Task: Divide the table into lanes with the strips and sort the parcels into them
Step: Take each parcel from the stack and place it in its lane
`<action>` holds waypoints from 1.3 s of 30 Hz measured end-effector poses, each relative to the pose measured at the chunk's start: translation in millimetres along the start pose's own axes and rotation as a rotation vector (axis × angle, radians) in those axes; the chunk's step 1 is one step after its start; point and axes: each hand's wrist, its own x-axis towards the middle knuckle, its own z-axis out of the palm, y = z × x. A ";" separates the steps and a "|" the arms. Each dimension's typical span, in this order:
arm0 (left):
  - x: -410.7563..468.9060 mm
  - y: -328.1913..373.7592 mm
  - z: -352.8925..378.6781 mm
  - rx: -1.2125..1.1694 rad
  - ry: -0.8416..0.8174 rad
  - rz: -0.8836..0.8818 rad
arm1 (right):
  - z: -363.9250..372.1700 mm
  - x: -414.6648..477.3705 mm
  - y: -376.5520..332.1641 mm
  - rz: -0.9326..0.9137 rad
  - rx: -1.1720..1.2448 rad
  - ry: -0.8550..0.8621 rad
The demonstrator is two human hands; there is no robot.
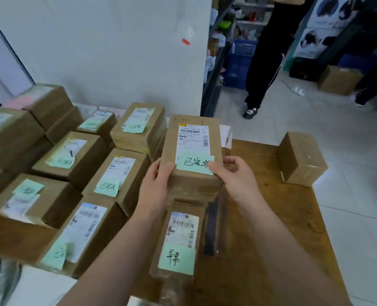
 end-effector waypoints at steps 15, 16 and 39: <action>57.3 19.9 -198.1 0.156 0.097 -0.024 | 213.4 -28.3 -23.9 0.077 -0.111 -0.054; 59.7 18.7 -204.6 0.159 0.093 -0.039 | 221.5 -27.6 -23.4 0.074 -0.126 -0.060; 109.2 -15.7 -234.8 0.251 -0.060 -0.113 | 269.2 -6.7 1.1 0.153 -0.189 -0.003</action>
